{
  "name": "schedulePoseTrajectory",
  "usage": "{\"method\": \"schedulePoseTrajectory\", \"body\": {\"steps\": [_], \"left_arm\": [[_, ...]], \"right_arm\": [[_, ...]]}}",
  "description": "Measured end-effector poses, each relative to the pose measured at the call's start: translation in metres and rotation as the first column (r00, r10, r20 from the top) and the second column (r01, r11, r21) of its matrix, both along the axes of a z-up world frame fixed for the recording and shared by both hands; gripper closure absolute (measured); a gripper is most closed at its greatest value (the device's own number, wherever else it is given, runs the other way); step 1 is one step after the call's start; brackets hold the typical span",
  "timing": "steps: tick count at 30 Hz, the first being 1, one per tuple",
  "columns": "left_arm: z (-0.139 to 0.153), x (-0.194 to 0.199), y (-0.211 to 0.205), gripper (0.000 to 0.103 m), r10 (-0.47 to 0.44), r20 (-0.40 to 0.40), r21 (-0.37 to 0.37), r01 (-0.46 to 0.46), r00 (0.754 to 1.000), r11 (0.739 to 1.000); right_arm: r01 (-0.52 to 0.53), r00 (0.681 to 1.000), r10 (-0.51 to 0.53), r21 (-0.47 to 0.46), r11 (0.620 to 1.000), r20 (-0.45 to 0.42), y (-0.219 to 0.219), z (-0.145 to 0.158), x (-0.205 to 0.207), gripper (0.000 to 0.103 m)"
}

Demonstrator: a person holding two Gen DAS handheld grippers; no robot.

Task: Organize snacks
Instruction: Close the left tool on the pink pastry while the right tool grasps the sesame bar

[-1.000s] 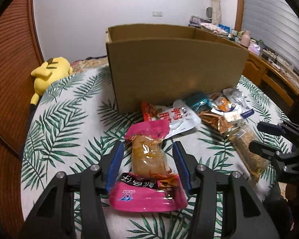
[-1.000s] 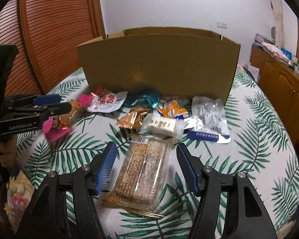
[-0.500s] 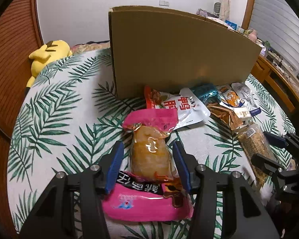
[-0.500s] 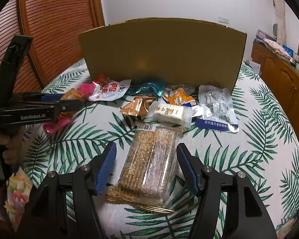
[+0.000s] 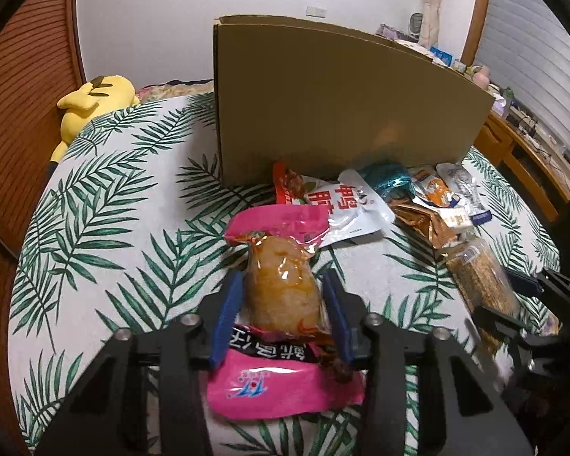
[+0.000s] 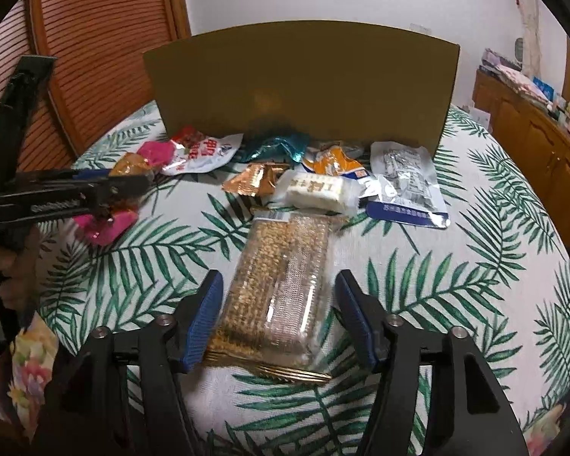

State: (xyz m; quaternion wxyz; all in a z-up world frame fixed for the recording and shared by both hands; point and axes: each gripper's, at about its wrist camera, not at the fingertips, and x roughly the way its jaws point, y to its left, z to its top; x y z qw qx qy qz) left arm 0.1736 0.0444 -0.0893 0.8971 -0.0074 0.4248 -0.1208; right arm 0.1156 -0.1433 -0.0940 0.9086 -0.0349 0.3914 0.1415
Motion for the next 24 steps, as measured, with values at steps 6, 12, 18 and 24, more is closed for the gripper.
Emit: {"method": "schedulePoseTrajectory", "body": {"steps": [6, 12, 18, 24], "left_arm": [[0.003, -0.014, 0.002, 0.067, -0.018, 0.014, -0.02, 0.018, 1.0, 1.0], [0.018, -0.027, 0.002, 0.067, -0.019, 0.073, -0.044, 0.022, 0.997, 0.999], [0.032, -0.035, -0.004, 0.067, -0.032, 0.133, -0.043, 0.038, 0.991, 0.998], [0.036, -0.034, -0.008, 0.067, -0.033, 0.156, -0.07, 0.045, 0.987, 0.997]], "right_arm": [[0.004, 1.0, -0.004, 0.004, 1.0, -0.011, -0.007, 0.001, -0.002, 0.056], [0.009, 1.0, -0.009, 0.008, 1.0, -0.01, -0.01, 0.004, -0.005, 0.059], [0.016, 1.0, -0.016, 0.003, 1.0, 0.012, -0.013, 0.014, -0.008, 0.06], [0.017, 0.999, -0.017, 0.003, 1.0, 0.027, -0.018, 0.025, -0.009, 0.06]]}}
